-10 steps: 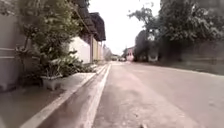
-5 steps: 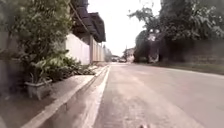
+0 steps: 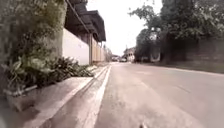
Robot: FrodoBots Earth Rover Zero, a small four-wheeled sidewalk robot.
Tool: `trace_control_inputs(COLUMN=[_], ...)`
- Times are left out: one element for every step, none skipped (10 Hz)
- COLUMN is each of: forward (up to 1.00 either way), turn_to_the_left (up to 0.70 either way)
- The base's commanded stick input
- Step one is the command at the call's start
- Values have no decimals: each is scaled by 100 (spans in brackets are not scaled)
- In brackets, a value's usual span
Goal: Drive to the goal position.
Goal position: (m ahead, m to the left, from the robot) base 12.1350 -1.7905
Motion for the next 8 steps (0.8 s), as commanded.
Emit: trace_control_inputs(forward=[70,70,70,70,70,70,70,70], turn_to_the_left=[0,0,0,0,0,0,0,0])
